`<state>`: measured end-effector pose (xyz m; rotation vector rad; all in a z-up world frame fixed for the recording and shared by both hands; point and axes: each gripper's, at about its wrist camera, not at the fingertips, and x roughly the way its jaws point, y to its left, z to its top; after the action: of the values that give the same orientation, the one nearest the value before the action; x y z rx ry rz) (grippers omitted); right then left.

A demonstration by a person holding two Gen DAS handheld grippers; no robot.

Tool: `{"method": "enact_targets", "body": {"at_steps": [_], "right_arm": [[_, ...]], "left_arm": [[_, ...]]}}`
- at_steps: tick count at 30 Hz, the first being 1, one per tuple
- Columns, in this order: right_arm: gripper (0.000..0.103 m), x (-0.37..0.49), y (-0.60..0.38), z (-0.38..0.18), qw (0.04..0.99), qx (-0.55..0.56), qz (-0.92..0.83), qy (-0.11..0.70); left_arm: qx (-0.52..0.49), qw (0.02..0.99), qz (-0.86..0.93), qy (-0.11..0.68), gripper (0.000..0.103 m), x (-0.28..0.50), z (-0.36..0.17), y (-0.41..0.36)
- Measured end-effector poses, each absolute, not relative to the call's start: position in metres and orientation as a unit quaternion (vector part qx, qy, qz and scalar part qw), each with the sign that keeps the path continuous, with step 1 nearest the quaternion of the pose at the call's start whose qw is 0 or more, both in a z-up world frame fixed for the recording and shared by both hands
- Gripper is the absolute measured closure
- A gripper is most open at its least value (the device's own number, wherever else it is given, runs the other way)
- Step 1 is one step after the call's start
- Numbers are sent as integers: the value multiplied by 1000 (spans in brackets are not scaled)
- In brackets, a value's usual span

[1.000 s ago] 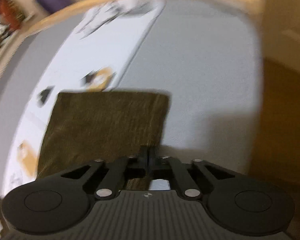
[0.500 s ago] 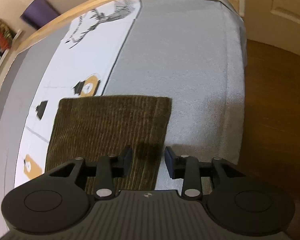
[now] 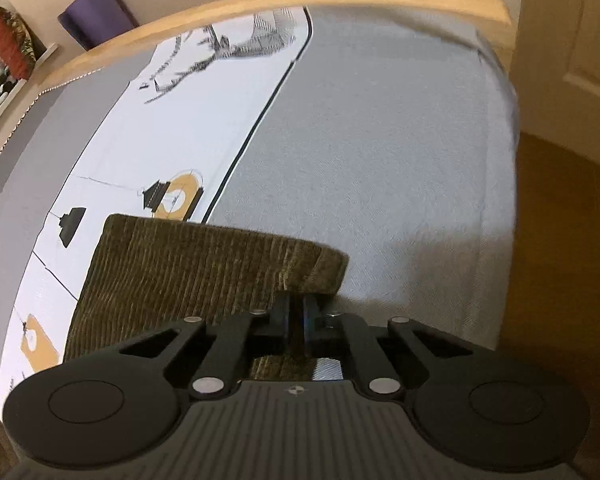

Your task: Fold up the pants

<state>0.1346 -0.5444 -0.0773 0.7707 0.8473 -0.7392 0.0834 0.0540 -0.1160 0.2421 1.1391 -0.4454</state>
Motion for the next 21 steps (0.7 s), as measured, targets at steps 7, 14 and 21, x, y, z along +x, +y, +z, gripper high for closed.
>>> {"method": "enact_targets", "body": {"at_steps": [7,14,21], "right_arm": [[98,107,-543,-80,726,352,-404,432],[89,102,-526,-47,761,315,-422,379],[78,145,-465,-19,852,263,-282,353]], "left_arm": [[109,816,-199,532,20,88,-110,53],[81,831,-196,514,44,89,-95,62],[71,816,-171,547,64,95,-101,74]]}}
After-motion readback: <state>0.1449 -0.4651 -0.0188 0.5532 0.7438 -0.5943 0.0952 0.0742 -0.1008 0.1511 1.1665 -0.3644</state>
